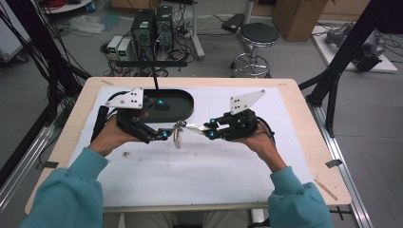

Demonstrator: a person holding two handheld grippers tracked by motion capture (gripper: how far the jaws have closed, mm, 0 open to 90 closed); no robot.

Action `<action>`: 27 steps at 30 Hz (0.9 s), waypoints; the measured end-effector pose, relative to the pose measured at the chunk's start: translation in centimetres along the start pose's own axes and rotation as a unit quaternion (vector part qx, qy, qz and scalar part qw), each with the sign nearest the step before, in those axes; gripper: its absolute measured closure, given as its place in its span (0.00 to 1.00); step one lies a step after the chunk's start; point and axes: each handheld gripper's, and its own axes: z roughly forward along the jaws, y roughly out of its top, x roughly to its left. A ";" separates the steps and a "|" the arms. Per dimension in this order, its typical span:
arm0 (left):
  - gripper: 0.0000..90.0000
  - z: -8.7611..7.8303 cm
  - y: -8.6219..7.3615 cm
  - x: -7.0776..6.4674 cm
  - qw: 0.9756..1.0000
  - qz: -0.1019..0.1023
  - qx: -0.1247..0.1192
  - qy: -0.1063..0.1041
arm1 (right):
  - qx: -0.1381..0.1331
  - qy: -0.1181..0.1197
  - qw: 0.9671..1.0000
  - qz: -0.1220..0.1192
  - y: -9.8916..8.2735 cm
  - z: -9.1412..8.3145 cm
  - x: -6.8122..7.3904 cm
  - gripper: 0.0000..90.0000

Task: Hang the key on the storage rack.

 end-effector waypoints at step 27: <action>0.61 1.9 -0.4 -0.2 0.997 -0.004 0.045 -0.056 | 0.009 0.014 1.000 -0.008 -0.1 0.9 0.2 0.83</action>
